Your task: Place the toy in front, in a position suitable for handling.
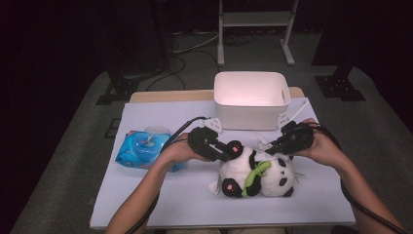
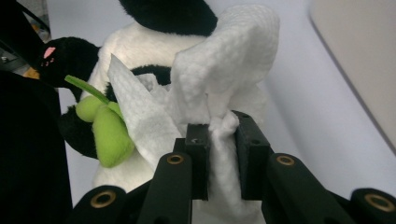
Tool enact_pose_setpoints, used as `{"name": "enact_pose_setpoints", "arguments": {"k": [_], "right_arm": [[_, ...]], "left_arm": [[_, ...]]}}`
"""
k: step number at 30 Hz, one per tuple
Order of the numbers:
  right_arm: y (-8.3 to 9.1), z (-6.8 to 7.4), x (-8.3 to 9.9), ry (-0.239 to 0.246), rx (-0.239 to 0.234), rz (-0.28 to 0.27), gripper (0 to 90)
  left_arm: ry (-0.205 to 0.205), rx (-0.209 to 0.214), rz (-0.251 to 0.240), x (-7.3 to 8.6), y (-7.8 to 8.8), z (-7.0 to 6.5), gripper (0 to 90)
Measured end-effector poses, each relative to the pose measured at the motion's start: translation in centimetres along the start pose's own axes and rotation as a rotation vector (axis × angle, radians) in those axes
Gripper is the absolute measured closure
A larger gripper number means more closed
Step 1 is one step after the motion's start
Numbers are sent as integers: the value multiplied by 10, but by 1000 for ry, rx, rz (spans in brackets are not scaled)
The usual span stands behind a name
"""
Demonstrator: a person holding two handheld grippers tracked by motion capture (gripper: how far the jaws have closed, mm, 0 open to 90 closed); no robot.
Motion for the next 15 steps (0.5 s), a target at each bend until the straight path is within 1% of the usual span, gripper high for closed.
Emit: {"name": "enact_pose_setpoints", "arguments": {"k": [1,2,3,8,9,11,12,14,15], "right_arm": [[-4,4,0,-2,-21,0,771],[-4,4,0,-2,-21,0,771],[-8,7,-1,5,-38,12,771],[-14,13,-3,21,-43,18,773],[-16,16,-4,23,-45,11,775],[-17,17,-5,28,-44,12,775],[-18,17,-6,39,-43,11,775],[-20,17,-8,35,-44,9,775],[-21,17,-10,42,-43,11,775]], "left_arm": [[2,2,-4,-1,0,-2,544],[-2,6,-4,-2,0,-4,544],[-12,8,0,-5,2,-6,527],[-19,11,7,-8,3,-9,523],[-20,12,8,-8,3,-9,521],[-20,15,5,-8,2,-10,522],[-19,18,4,-7,1,-10,523],[-17,25,4,-7,0,-10,527],[-18,28,1,-6,0,-11,529]]}}
Point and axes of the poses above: each handheld gripper's, and its own axes: y roughly backward along the jaws, x roughly out of its underside, z roughly to its left, the point moved 5 cm from there along -y, roughly forward along the jaws, and after that the axes turned 8 degrees about -z, right-handed, at the moved point
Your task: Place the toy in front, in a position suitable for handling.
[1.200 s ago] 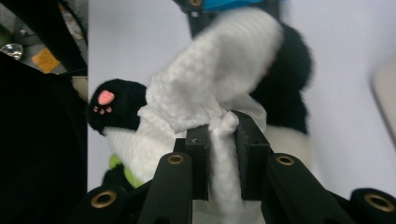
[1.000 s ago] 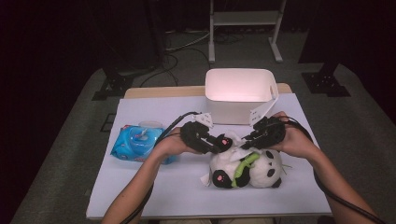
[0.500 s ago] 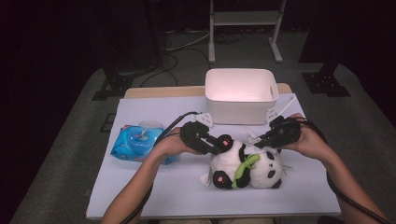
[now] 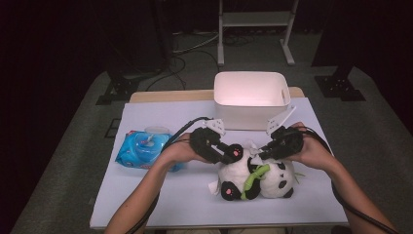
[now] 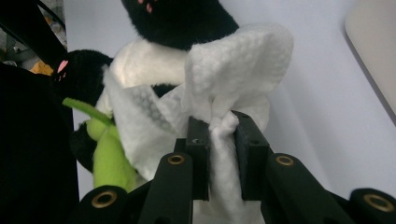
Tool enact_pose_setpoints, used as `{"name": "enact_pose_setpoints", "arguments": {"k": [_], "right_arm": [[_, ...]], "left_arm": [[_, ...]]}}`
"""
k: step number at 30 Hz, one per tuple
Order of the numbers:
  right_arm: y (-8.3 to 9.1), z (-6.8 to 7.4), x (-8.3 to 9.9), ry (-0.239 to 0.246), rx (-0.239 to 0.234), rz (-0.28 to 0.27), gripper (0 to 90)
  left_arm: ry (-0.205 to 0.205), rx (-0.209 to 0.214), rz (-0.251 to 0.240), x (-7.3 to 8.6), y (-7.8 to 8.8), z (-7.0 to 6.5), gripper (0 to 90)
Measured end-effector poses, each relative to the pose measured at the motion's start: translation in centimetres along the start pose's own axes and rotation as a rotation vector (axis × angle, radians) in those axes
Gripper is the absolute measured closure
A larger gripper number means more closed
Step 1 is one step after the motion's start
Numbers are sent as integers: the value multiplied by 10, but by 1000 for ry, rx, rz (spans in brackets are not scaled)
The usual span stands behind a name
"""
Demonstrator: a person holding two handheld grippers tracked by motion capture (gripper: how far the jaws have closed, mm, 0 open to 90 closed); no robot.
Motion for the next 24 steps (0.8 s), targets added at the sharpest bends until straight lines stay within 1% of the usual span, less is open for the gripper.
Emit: {"name": "enact_pose_setpoints", "arguments": {"k": [4,5,6,8,11,13,15,17,19,23,24], "right_arm": [[-4,0,-7,9,-3,1,775],[-5,-1,-8,17,-3,-2,775],[-5,0,-10,14,-5,-2,775],[-7,-1,-14,25,-7,-13,774],[-11,1,-22,26,-26,-29,773],[-15,2,-25,39,-36,-22,772],[-16,3,-27,41,-36,-10,772],[-13,2,-26,40,-37,-6,769],[-7,1,-22,31,-27,-4,769],[8,-6,-6,2,7,12,768],[11,-8,-2,-13,14,11,767]], "left_arm": [[3,9,-6,1,1,-1,531],[-1,12,-5,1,1,-1,531],[-3,14,-5,1,1,-1,531],[1,19,-12,2,1,-2,530],[0,20,-15,1,1,-3,528],[-5,20,-11,2,2,-3,527],[-2,20,-7,4,3,-3,528],[2,23,-7,5,4,-3,528],[1,22,-3,6,4,-3,531],[3,24,-8,5,4,-2,532],[4,27,-8,5,4,-2,532]]}}
Point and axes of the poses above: each handheld gripper's, and its own axes: y roughly backward along the jaws, x roughly out of its underside, z roughly to its left, the point moved 5 cm from there along -y, roughly forward along the jaws, and after that the axes turned 8 degrees about -z, right-handed, at the moved point
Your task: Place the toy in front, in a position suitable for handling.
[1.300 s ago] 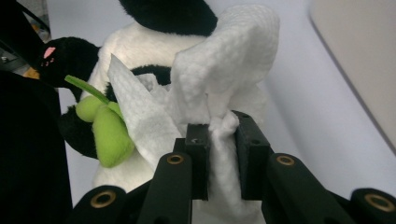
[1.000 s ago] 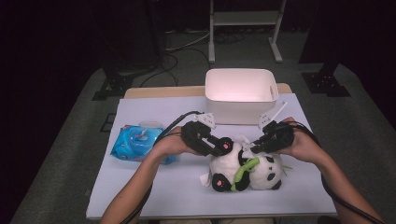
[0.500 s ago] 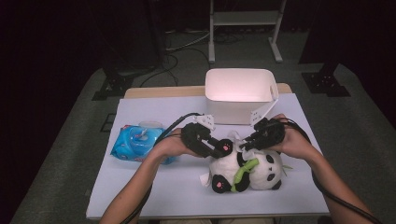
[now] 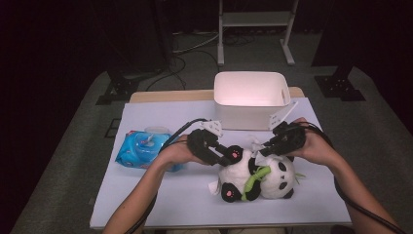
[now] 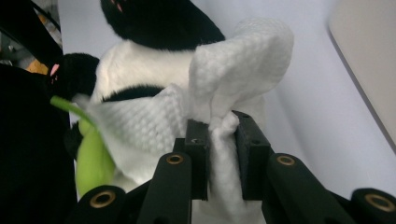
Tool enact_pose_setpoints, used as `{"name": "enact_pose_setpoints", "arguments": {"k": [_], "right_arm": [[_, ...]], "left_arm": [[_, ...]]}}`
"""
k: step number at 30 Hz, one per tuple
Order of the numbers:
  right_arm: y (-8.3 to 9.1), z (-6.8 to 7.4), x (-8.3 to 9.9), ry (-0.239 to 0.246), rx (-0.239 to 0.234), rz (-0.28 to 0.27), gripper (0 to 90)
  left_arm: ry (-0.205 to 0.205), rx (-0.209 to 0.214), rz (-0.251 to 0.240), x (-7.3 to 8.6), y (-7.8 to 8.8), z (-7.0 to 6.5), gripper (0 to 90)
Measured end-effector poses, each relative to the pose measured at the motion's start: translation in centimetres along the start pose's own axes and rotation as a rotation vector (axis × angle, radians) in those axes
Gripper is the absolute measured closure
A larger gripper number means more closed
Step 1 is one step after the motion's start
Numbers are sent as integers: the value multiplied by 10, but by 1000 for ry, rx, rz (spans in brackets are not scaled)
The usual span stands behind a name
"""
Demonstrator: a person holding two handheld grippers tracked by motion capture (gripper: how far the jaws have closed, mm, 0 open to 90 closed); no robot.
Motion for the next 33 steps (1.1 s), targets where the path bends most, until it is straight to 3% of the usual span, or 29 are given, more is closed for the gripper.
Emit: {"name": "enact_pose_setpoints", "arguments": {"k": [8,16,33], "right_arm": [[23,-6,20,-52,25,-54,767],[37,-8,37,-82,41,-56,761],[20,11,36,-73,-5,-95,774]], "left_arm": [[-3,3,17,-3,-1,-1,531],[0,11,18,-3,0,-1,528],[-32,48,28,-16,4,-9,474]]}}
Point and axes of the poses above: each handheld gripper's, and its own axes: y roughly backward along the jaws, x roughly out of its underside, z roughly to its left, the point moved 5 cm from there along -y, roughly forward along the jaws, and after that the axes turned 8 degrees about -z, right-handed, at the moved point
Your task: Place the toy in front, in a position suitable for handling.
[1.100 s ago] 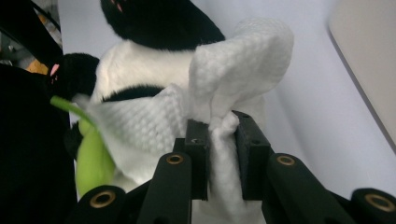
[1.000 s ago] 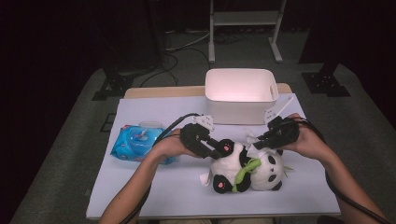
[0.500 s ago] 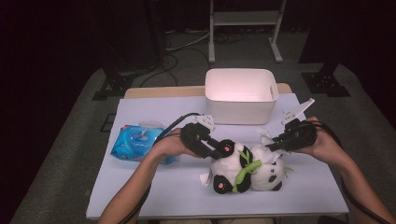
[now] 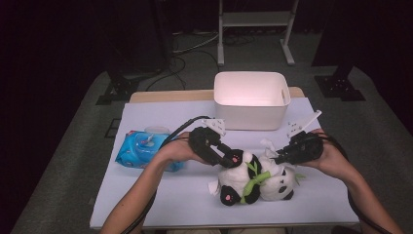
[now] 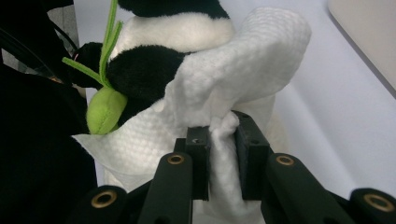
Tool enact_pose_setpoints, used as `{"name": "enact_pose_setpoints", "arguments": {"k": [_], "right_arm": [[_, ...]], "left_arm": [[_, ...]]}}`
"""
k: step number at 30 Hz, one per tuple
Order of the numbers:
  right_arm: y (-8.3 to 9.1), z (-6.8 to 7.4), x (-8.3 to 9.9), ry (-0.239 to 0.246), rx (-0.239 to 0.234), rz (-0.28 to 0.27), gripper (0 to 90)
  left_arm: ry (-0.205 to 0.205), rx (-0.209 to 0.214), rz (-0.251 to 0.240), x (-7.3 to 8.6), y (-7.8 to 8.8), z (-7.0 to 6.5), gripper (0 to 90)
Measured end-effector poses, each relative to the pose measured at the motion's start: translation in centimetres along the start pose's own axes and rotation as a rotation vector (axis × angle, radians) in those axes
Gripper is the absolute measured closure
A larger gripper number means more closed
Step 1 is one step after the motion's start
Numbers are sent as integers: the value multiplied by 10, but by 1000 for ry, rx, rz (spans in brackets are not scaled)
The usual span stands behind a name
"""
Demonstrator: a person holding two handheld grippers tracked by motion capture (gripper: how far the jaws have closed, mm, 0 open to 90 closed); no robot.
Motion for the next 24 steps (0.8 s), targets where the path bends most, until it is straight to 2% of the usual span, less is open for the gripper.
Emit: {"name": "enact_pose_setpoints", "arguments": {"k": [2,4,6,12,15,19,20,24], "right_arm": [[-1,2,0,7,-3,1,776],[-1,4,-1,16,-6,-1,776],[-2,5,-3,20,-7,0,775],[-1,5,-7,50,13,26,774],[-1,5,-15,73,11,21,773],[-9,8,-24,90,-8,31,772],[-17,10,-31,113,-20,39,772],[-36,18,-42,142,-47,70,768]], "left_arm": [[-1,5,-2,-1,0,0,466],[-16,17,-30,-7,-1,-2,465],[-24,22,-20,-8,-3,-3,479],[-11,32,-18,-6,-8,-4,513],[-10,40,-25,-6,-9,-6,516],[-17,47,-23,-6,-10,-9,520],[-22,54,-23,-6,-10,-11,520],[-24,57,-20,-4,-10,-12,520]]}}
Point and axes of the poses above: each handheld gripper's, and its own axes: y roughly backward along the jaws, x roughly out of its underside, z roughly to its left, the point moved 5 cm from there along -y, roughly forward along the jaws, and after that the axes turned 8 degrees about -z, right-handed, at the moved point
